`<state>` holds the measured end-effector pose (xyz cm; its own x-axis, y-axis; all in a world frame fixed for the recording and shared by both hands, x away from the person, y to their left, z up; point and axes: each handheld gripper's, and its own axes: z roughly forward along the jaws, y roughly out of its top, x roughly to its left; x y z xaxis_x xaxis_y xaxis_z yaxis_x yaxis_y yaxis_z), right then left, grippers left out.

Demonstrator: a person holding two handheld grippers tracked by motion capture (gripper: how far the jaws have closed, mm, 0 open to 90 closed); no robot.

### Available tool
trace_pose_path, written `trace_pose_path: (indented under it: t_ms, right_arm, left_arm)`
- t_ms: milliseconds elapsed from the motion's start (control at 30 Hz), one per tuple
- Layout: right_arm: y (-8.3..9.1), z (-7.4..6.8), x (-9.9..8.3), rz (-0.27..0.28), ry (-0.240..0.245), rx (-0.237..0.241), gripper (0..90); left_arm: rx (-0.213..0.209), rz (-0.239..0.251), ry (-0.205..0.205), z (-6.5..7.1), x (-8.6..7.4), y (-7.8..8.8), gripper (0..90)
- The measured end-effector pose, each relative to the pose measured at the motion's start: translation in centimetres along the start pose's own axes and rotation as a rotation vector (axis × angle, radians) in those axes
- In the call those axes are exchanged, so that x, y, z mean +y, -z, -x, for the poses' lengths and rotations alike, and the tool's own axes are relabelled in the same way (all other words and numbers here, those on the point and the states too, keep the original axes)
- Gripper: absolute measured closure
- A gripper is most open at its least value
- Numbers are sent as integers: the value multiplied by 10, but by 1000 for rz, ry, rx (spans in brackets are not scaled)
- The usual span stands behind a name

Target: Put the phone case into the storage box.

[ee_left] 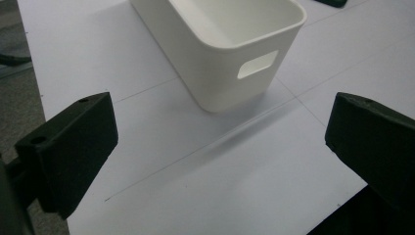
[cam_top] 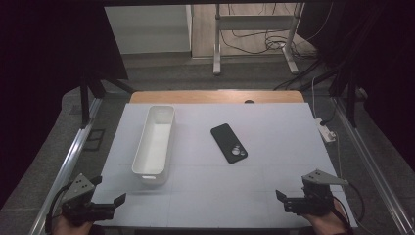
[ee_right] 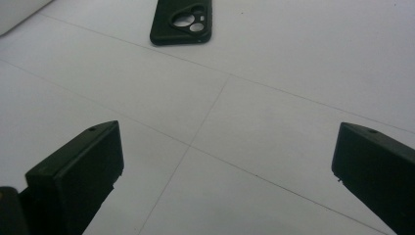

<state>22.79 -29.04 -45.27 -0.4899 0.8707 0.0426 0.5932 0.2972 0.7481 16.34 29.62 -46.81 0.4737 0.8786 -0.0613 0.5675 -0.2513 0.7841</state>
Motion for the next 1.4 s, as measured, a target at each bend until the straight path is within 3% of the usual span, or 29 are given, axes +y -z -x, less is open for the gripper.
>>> trace_pose_path:
  t_ms: [367,933,1400]
  right_arm:
    - [-2,1,1,-17,-9,10,0]
    - [-6,0,4,-38,-1,24,0]
    - [-12,2,10,-64,0,65,0]
  left_arm:
    - [-5,-7,-26,2,0,-1,1]
    - [-16,-10,-14,-1,0,-1,5]
    - [-24,-10,-3,-1,0,-1,7]
